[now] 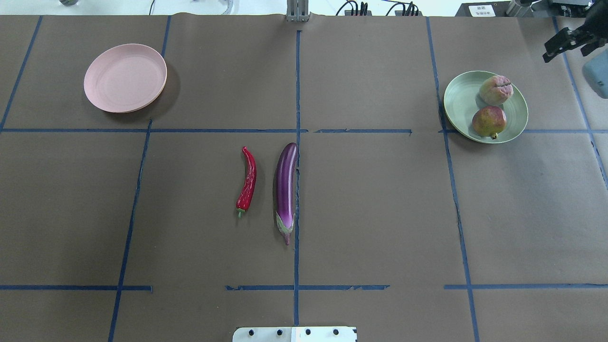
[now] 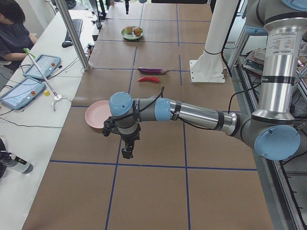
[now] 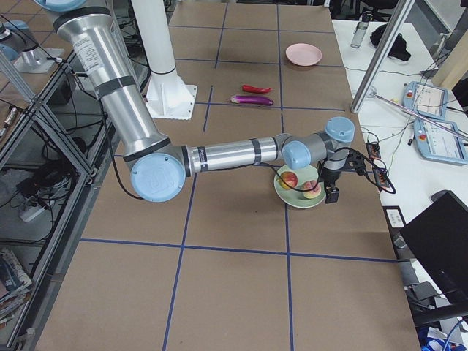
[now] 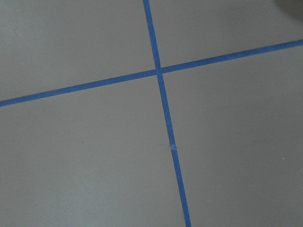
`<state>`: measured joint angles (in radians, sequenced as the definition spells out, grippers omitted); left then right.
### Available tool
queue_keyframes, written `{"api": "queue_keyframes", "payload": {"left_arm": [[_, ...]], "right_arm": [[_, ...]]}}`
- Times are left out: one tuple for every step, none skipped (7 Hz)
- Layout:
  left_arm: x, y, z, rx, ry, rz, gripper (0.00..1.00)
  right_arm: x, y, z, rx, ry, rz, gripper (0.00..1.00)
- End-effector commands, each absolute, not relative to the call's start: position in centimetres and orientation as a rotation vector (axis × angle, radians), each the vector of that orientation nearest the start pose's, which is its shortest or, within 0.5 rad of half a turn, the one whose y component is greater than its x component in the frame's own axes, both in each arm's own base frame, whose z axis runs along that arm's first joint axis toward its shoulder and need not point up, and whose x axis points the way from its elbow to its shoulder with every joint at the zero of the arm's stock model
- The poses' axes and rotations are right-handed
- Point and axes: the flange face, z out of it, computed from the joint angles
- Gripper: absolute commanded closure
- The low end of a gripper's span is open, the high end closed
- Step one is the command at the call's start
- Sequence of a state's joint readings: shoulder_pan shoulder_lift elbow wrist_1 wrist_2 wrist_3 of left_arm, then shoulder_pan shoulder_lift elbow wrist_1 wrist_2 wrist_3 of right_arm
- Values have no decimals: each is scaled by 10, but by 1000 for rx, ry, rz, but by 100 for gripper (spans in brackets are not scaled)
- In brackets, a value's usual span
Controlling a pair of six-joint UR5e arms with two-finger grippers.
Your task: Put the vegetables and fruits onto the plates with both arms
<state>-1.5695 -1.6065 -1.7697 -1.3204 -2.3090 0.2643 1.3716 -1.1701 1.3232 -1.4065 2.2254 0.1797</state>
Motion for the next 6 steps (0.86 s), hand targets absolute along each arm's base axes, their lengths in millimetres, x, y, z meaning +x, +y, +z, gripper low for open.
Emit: {"api": "queue_keyframes", "payload": {"left_arm": [[-60, -520, 532, 275, 716, 328, 0], [-55, -529, 525, 305, 718, 350, 0], [-19, -537, 501, 260, 793, 270, 0], [29, -543, 463, 212, 873, 177, 0], [92, -538, 412, 168, 908, 132, 0], [156, -519, 360, 176, 905, 149, 0]], "right_arm": [[34, -618, 599, 184, -671, -236, 0], [76, -579, 630, 174, -775, -180, 0], [84, -531, 657, 143, -789, -136, 0], [91, -508, 658, 131, -772, -100, 0], [90, -494, 647, 111, -772, -5, 0], [87, -482, 637, 110, -776, 31, 0]]}}
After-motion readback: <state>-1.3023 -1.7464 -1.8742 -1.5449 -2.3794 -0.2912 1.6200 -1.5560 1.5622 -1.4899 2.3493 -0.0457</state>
